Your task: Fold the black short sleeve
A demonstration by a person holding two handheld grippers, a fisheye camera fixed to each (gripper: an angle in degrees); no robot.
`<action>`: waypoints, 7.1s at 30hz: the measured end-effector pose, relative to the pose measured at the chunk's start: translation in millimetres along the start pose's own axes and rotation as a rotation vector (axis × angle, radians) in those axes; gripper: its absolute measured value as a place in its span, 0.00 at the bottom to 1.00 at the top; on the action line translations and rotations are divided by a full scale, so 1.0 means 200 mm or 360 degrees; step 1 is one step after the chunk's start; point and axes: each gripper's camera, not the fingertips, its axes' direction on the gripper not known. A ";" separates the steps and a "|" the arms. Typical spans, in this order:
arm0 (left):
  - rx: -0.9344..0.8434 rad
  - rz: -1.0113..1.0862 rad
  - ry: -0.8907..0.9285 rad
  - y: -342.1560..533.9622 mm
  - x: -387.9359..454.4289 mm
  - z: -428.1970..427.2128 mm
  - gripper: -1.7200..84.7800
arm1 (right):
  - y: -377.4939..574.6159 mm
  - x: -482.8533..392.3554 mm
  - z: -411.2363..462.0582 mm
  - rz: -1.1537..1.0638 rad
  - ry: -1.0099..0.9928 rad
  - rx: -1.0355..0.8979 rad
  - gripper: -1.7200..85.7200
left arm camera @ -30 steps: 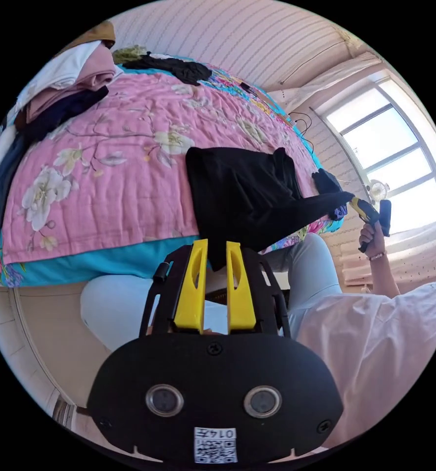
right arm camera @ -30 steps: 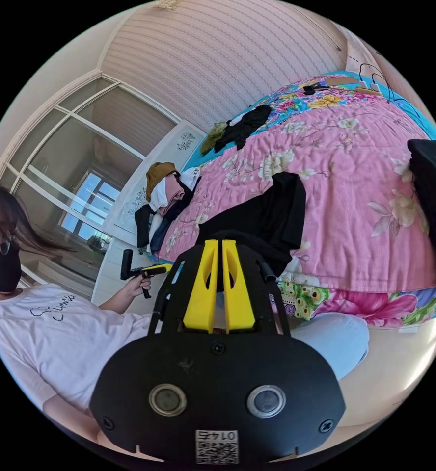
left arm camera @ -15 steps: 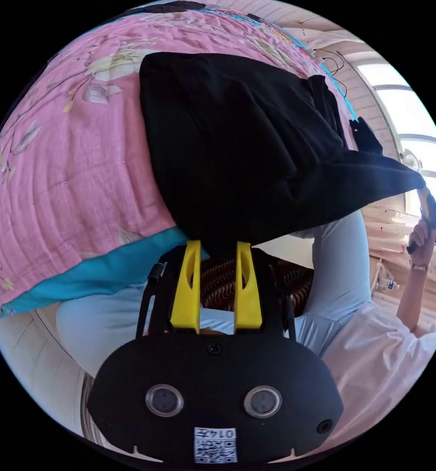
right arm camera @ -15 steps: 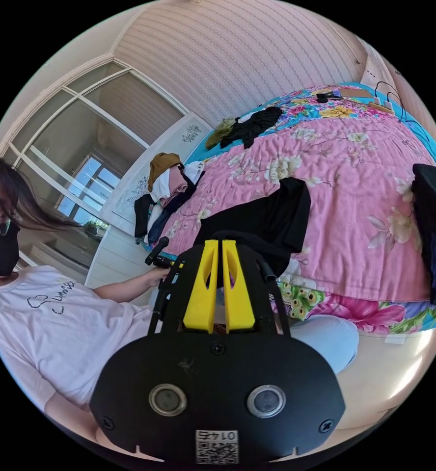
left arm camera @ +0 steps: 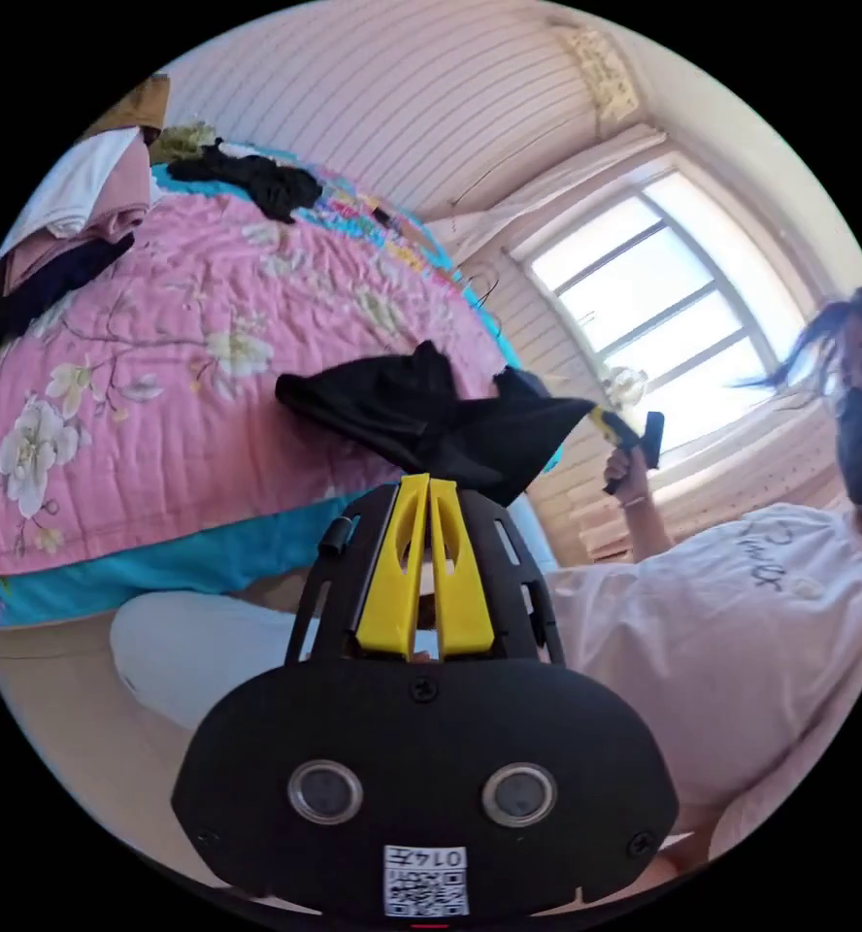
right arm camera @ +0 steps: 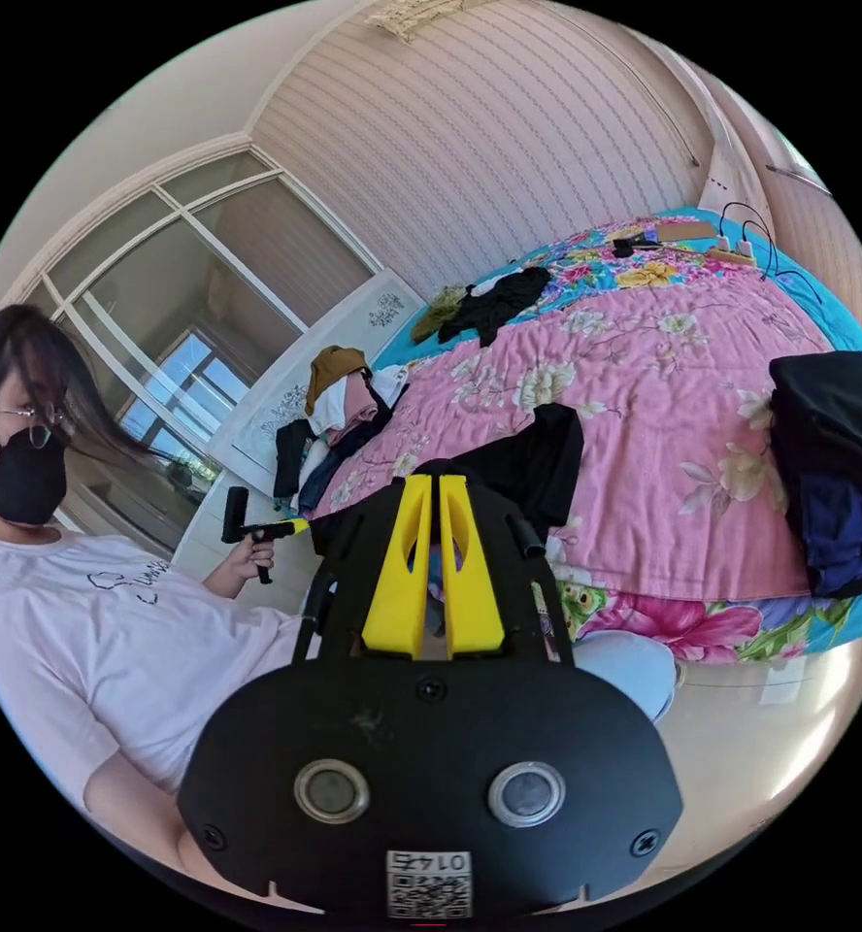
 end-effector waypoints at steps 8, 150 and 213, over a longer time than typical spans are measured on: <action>0.0735 0.0349 0.0025 0.05 0.28 -0.73 0.01 | -0.09 -0.42 -0.41 -0.0446 -0.0032 0.0278 0.03; -0.0246 -0.0444 -0.0419 -0.64 -0.66 0.30 0.01 | -0.67 0.94 0.53 0.0571 0.0167 -0.0553 0.02; -0.0754 0.1224 -0.0748 -2.25 0.28 3.55 0.02 | -1.81 2.08 0.78 0.0388 -0.0179 0.0234 0.10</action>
